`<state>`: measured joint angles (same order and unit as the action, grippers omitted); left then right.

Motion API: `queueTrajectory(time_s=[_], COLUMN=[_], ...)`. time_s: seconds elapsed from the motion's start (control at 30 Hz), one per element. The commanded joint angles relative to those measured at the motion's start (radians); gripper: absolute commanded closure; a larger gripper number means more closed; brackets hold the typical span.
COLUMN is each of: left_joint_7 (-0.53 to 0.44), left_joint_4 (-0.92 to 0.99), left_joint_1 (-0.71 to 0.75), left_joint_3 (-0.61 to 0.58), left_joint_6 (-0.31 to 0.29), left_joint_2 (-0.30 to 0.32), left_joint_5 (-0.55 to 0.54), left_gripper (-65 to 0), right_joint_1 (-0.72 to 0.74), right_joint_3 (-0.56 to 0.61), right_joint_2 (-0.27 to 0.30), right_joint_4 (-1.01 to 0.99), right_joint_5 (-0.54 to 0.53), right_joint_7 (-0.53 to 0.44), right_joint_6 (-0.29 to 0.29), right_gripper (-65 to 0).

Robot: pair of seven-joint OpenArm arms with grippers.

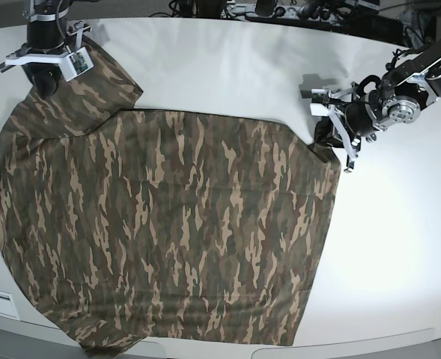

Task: Fold the T-shirt properly
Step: 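Close both grippers on the shirt's shoulder corners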

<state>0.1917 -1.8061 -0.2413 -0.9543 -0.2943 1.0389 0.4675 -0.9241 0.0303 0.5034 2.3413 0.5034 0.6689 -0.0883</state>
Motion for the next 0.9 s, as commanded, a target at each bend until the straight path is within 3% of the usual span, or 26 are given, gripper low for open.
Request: queueTrajectory(time_s=[0.0, 0.07, 0.13, 0.27, 0.53, 0.87], left_joint_7=[0.006, 0.011, 0.013, 0.012, 0.019, 0.019], left_joint_4=[-0.01, -0.01, -0.01, -0.01, -0.01, -0.01], left_joint_1=[-0.009, -0.009, -0.009, -0.009, -0.009, -0.008], left_joint_3=[0.006, 0.006, 0.006, 0.006, 0.006, 0.006], left_joint_6=[0.0, 0.0, 0.0, 0.0, 0.0, 0.0], left_joint_2=[0.016, 0.017, 0.017, 0.017, 0.017, 0.017], left_joint_5=[-0.008, -0.008, -0.008, -0.009, -0.035, -0.035], left_gripper=[0.0, 0.0, 0.0, 0.0, 0.0, 0.0], right_joint_1=[-0.006, -0.006, -0.006, 0.022, 0.161, 0.265], right_joint_3=[-0.037, -0.092, -0.134, -0.184, -0.187, -0.187], right_joint_2=[0.01, 0.01, 0.01, 0.018, 0.069, 0.082], right_joint_4=[0.015, 0.015, 0.015, 0.009, -0.239, -0.342], right_joint_5=[-0.018, -0.089, -0.142, -0.216, -0.324, -0.325], right_joint_7=[-0.024, -0.038, -0.055, -0.087, -0.091, -0.101], right_joint_6=[0.011, 0.061, 0.093, 0.135, 0.218, 0.22], right_gripper=[-20.9, -28.4, -32.1, -32.2, -32.2, -32.2])
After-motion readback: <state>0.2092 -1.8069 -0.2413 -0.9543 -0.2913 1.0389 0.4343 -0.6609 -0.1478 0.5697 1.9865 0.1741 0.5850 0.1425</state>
